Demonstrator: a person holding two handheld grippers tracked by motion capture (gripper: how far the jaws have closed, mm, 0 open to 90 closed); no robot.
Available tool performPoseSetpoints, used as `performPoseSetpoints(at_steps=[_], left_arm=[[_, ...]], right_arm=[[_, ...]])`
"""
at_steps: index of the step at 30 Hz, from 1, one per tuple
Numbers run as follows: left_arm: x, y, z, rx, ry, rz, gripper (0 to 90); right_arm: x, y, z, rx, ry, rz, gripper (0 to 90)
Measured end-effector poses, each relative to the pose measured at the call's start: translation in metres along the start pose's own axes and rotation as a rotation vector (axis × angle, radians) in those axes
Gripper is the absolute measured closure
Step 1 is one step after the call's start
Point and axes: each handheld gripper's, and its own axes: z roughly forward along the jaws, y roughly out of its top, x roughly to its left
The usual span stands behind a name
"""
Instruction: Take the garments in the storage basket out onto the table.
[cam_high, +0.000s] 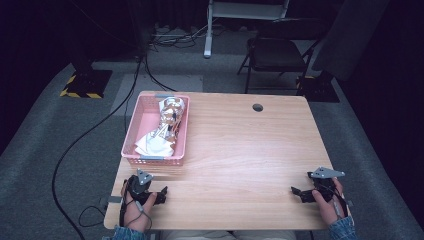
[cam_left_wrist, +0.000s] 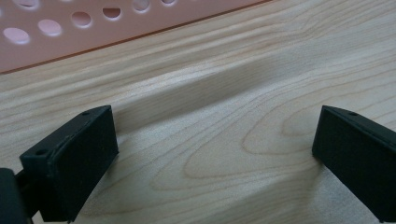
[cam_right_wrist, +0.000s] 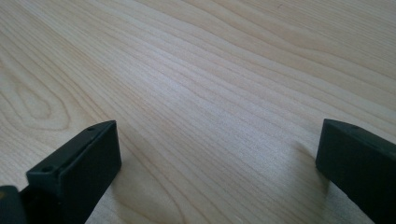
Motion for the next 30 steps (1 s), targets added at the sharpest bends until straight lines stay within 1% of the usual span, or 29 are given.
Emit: performPoseSetpoints(at_steps=[16, 21, 27, 30], left_arm=[[-0.0001, 0.0001, 0.0, 0.001, 0.001, 0.0, 0.0], [-0.0018, 0.001, 0.001, -0.001, 0.014, -0.017, 0.0], [-0.0016, 0.001, 0.0008, -0.003, 0.014, -0.019, 0.1], [-0.0009, 0.0008, 0.0002, -0.009, 0.011, -0.033, 0.7]], right_arm=[[-0.0001, 0.0002, 0.0001, 0.0, 0.0, 0.0, 0.0], [-0.0002, 0.0004, 0.0003, 0.001, 0.001, -0.001, 0.0], [-0.0002, 0.0003, 0.0003, 0.0, 0.001, -0.001, 0.0], [-0.0002, 0.0004, 0.0003, 0.001, 0.001, 0.0, 0.0]])
